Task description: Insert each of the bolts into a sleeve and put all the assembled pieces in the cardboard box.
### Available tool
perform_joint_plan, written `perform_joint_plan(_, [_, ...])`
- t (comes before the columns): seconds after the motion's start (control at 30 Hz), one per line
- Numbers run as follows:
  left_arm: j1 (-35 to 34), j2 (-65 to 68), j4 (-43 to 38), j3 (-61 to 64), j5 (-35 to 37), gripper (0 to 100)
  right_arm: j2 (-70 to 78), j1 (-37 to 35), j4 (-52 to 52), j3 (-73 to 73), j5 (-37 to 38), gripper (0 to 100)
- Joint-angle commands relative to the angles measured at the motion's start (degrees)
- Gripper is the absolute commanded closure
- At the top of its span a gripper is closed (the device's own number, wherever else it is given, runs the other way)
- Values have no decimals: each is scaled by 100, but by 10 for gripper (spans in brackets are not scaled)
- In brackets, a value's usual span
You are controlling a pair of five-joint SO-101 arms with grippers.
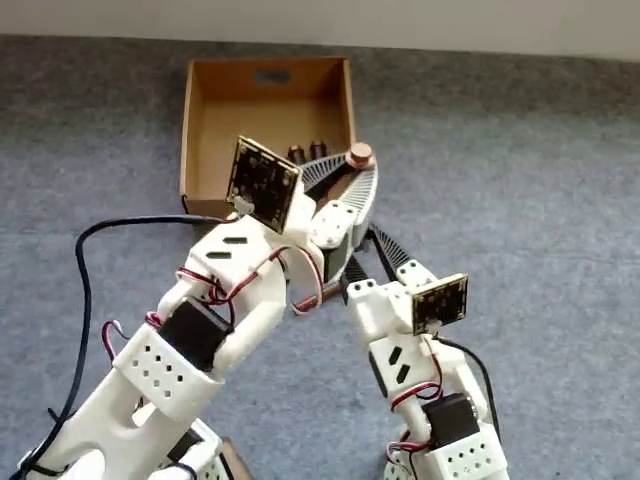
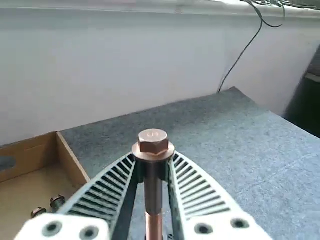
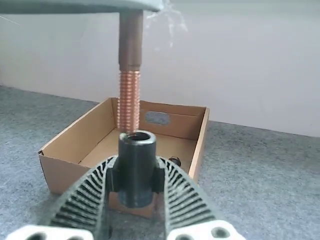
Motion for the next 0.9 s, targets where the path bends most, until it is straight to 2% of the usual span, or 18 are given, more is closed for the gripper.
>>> perform_joint_plan(0.0, [154, 13, -62, -268, 53, 991, -110, 84, -136, 40, 53, 992])
perform_joint_plan(0.27, [127, 13, -62, -110, 44, 990, -110, 84, -127, 40, 53, 992])
perform_joint_plan(0.47, [-242, 13, -70, 180, 44, 990, -110, 84, -119, 40, 53, 992])
perform_joint_plan(0.63, [-259, 13, -70, 409, 44, 990, -110, 84, -119, 48, 53, 992])
perform_joint_plan(0.87, [-277, 13, -202, 171, 44, 990, -110, 75, -110, 48, 53, 992])
